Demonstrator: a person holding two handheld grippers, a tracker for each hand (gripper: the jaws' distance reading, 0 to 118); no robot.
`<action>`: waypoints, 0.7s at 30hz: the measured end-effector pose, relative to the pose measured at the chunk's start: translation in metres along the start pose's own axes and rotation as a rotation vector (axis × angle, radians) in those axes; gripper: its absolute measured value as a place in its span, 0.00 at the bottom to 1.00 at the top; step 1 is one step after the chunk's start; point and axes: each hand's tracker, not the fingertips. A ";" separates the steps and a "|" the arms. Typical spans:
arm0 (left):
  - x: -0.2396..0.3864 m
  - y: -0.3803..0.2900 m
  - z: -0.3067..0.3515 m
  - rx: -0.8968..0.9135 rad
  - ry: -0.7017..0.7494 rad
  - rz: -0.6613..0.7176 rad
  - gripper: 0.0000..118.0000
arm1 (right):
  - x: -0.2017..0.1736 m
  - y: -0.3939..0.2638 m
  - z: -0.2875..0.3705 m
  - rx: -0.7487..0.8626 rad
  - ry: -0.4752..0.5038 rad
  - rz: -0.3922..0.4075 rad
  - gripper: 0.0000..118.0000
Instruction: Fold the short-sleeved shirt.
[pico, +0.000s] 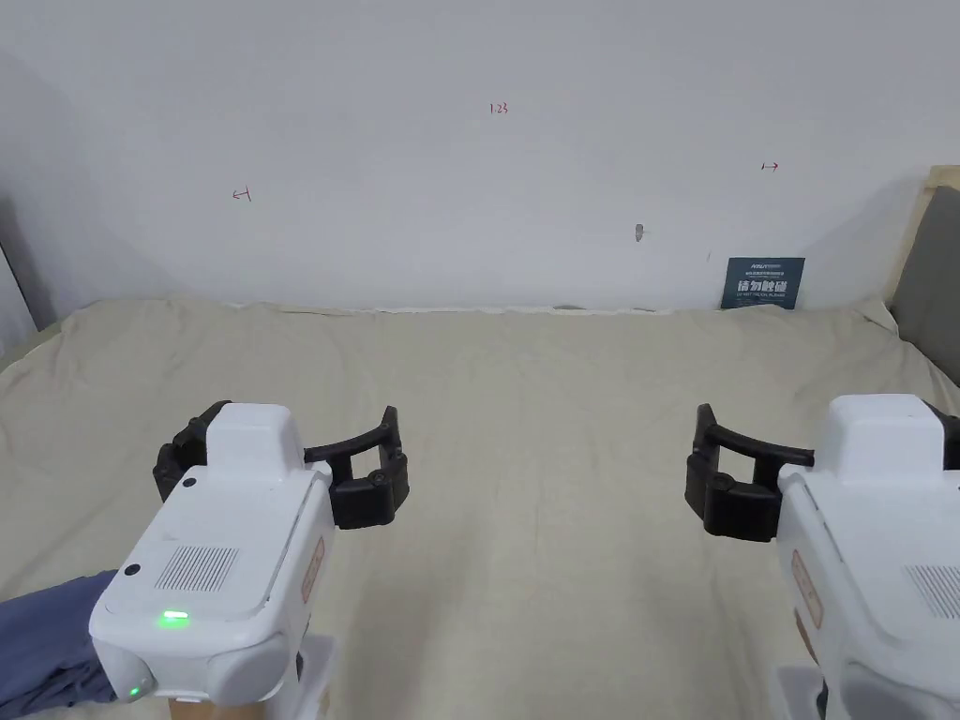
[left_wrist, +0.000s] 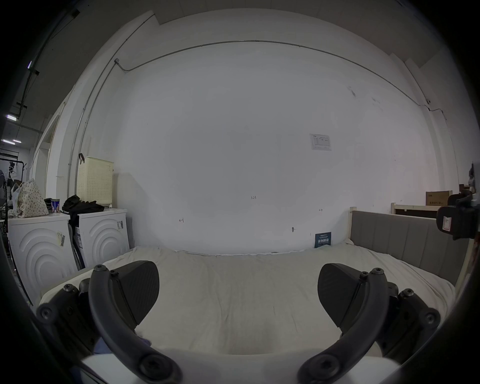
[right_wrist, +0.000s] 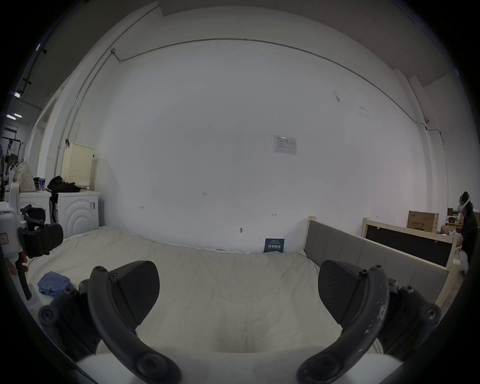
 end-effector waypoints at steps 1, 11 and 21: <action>-0.001 -0.002 -0.001 -0.002 -0.001 0.001 1.00 | -0.001 0.000 -0.002 -0.014 -0.011 0.003 1.00; -0.004 -0.003 -0.004 -0.016 0.006 0.010 1.00 | -0.003 0.013 -0.023 -0.468 -0.053 -0.215 1.00; -0.010 -0.008 -0.012 -0.022 0.004 0.005 1.00 | -0.008 0.017 -0.023 -0.481 -0.060 -0.256 1.00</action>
